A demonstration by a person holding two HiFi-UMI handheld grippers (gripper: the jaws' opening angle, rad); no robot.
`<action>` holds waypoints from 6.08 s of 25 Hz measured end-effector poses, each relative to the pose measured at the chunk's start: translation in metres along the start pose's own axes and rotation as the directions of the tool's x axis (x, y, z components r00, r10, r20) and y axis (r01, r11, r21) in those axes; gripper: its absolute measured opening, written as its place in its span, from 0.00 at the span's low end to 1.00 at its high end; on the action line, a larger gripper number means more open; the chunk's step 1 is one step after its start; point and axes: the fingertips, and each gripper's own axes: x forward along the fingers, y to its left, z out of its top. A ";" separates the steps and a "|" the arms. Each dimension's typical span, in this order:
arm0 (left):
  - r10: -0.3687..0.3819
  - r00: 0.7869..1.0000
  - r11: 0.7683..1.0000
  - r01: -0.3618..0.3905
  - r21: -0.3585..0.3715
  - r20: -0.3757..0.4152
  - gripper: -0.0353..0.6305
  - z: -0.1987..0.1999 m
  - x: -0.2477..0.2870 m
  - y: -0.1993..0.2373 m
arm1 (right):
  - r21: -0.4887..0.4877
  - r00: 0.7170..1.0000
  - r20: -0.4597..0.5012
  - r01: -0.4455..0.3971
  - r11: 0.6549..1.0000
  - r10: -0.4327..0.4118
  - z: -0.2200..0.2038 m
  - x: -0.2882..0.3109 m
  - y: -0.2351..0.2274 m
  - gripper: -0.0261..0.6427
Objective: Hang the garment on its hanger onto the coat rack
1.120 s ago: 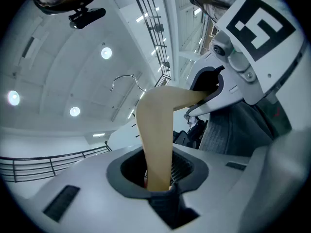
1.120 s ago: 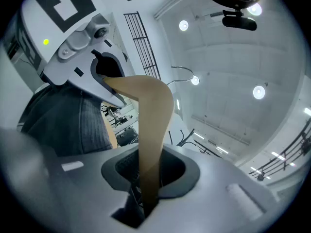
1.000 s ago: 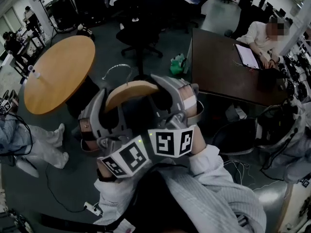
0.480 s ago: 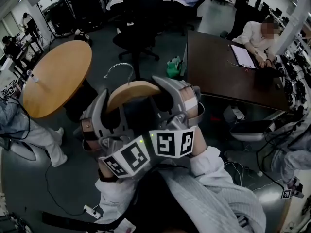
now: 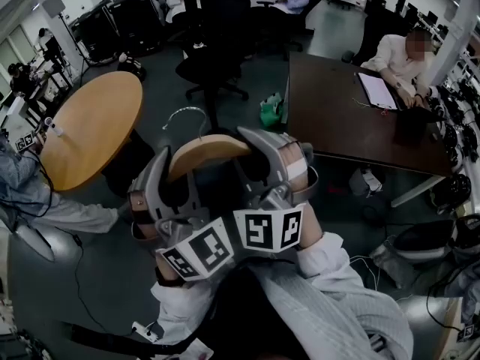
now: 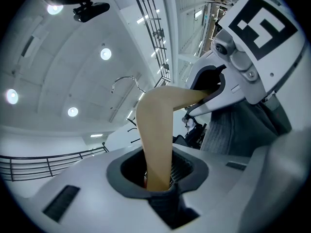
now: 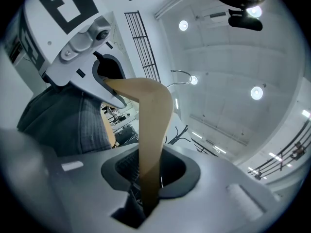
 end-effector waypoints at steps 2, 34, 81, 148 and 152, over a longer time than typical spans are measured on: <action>0.003 1.000 1.000 -0.003 -0.003 -0.004 0.19 0.003 0.004 -0.003 | 0.001 1.000 0.010 -0.008 1.000 0.008 -0.005 0.002 -0.004 0.15; -0.114 0.985 0.993 0.118 -0.025 0.127 0.19 -0.159 0.309 0.013 | -0.007 0.986 -0.151 0.075 0.997 -0.075 -0.089 0.317 0.041 0.17; -0.294 0.907 0.939 0.334 -0.088 0.303 0.19 -0.197 0.834 -0.041 | -0.088 0.926 -0.285 0.231 0.969 -0.247 -0.333 0.747 -0.083 0.20; -0.372 0.710 0.402 0.704 -0.585 0.598 0.06 -0.187 0.728 -0.071 | 0.572 0.979 -0.188 0.178 0.801 -0.084 -0.310 0.654 -0.025 0.04; -0.378 0.707 0.411 0.706 -0.576 0.597 0.06 -0.185 0.730 -0.073 | 0.565 0.980 -0.185 0.171 0.807 -0.078 -0.311 0.654 -0.027 0.04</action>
